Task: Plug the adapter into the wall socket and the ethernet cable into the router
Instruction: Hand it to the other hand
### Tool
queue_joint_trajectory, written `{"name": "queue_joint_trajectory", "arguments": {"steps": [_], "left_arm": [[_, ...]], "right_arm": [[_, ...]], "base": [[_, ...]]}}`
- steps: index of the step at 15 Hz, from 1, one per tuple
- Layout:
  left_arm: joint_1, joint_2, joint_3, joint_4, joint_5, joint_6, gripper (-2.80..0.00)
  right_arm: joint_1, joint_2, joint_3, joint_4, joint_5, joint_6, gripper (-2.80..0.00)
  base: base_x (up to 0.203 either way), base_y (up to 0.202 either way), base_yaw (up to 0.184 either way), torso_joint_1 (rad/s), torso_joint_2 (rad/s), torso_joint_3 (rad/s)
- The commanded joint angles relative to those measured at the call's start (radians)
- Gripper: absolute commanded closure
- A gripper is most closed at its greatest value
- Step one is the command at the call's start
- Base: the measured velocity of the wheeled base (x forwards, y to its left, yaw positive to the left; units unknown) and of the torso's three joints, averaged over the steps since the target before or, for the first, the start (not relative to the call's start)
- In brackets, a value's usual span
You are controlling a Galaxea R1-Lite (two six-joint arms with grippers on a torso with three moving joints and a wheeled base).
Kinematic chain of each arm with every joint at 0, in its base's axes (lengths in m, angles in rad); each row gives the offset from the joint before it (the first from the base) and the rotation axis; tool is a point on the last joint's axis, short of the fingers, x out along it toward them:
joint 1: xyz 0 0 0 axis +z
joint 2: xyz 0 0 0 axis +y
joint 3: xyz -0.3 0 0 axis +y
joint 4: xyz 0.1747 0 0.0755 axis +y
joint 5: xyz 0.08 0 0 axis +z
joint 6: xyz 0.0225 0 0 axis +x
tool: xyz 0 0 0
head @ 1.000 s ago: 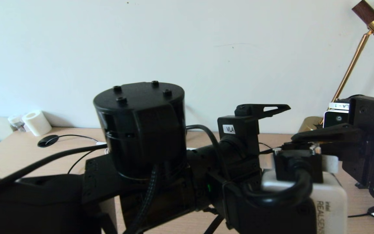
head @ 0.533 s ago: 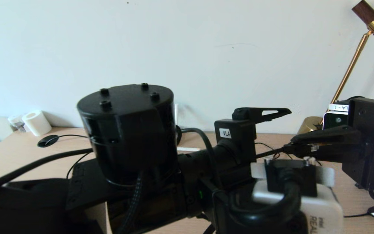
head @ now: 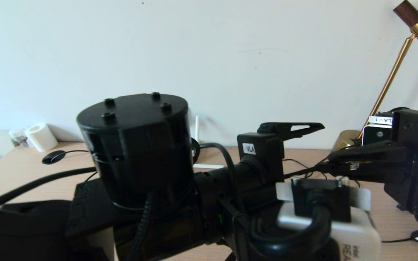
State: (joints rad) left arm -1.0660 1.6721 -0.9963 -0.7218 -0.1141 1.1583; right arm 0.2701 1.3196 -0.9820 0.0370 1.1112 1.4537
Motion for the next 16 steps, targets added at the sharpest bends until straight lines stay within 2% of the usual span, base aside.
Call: {"name": "queue_joint_trajectory", "arguments": {"steps": [1,13,14,16], "left_arm": [[0.0,0.009,-0.013,-0.004,-0.001,0.006,0.0],[-0.022,0.018,-0.015,-0.004,-0.001,0.006,0.0],[-0.022,0.018,-0.015,-0.004,-0.001,0.006,0.0],[-0.022,0.017,-0.015,-0.004,-0.001,0.006,0.0]], "right_arm": [[0.013,0.0,0.002,0.0,0.007,0.008,0.0],[0.017,0.003,0.002,-0.002,0.007,0.007,0.0],[0.017,0.0,0.0,-0.003,0.007,0.007,-2.8],[0.017,-0.007,0.002,-0.003,0.005,0.007,-2.8]], "base": [[0.0,0.0,0.0,0.0,0.0,0.0],[0.0,0.0,0.0,0.0,0.0,0.0],[0.0,0.0,0.0,0.0,0.0,0.0],[0.0,0.0,0.0,0.0,0.0,0.0]]}}
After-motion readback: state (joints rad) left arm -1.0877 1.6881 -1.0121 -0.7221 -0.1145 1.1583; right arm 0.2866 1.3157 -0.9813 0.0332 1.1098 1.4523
